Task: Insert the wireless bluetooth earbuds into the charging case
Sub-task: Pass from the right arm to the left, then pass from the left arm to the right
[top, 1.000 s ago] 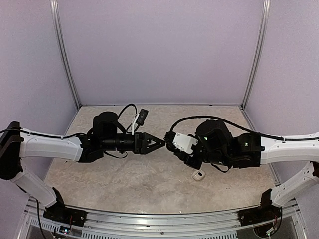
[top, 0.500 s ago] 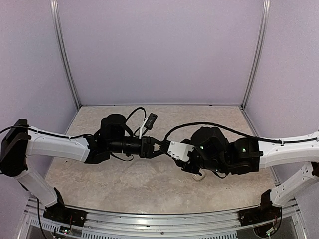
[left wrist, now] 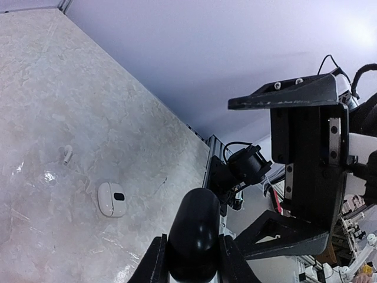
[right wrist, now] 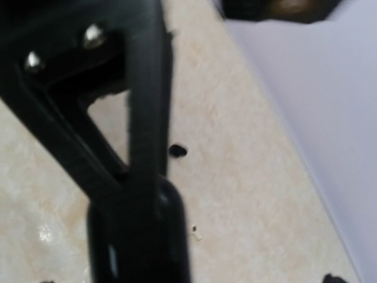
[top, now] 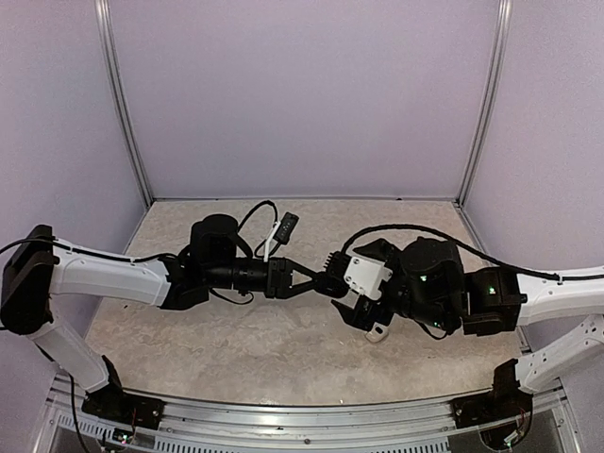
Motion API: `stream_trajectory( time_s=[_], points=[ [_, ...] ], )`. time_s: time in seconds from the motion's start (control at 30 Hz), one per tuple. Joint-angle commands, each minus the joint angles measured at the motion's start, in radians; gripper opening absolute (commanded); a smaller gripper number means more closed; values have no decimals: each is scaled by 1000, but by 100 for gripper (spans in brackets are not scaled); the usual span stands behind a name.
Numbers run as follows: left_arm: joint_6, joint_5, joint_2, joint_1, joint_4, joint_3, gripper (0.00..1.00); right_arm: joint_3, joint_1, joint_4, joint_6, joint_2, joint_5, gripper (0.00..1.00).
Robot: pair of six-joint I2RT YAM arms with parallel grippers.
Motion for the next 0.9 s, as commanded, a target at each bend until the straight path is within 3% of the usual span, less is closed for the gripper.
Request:
stream_trajectory(
  time_s=[0.0,0.23,0.4,0.67,0.87],
  points=[
    [46,-28,-42,-5,59,-23,0,-77,8,129,40,-126,-28,100],
    [156,-96,-143,-3,114,-109,0,-214,3,298,47,-218,16,99],
    [214,-103,-192,2,133,-145,0,-175,0,185,177,-176,4,100],
    [253,-93,-225,5,169,-180,0,-112,-66,89,268,-191,-229,99],
    [280,-61,-265,4,258,-226,0,-164,-172,163,326,-283,-496,100]
  ],
)
